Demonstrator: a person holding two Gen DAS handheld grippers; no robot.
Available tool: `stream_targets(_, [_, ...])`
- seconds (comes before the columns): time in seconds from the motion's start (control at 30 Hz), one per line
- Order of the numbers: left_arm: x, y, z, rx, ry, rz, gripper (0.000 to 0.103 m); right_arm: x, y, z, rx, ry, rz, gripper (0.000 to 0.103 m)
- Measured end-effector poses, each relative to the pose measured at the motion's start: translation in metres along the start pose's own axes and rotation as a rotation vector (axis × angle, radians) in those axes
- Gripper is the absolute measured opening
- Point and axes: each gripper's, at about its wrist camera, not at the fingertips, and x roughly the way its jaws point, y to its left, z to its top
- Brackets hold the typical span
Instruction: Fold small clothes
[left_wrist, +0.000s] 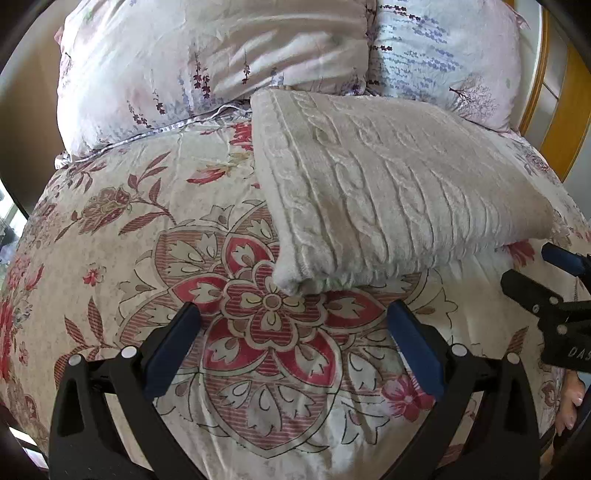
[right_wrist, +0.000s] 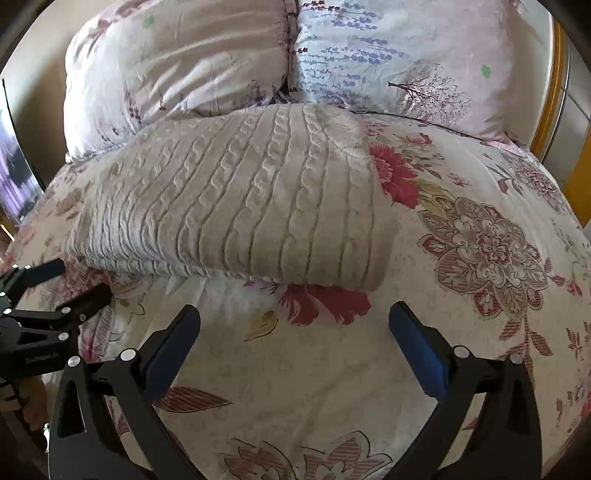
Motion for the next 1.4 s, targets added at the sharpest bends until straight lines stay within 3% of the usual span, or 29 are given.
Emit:
stream_targets(0.23, [0.0012,-0.0002,-0.0001,0.001,-0.009,-0.01,0.101,0.0066,0.0043,-0.0012,-0.018,0.044,-0.016,0.102])
stream_targets(1.4, [0.0006,-0.0017,-0.0001,-0.003,-0.009,-0.012,0.101,0.007,0.0053,-0.0021,-0.022,0.045,-0.019,0.102])
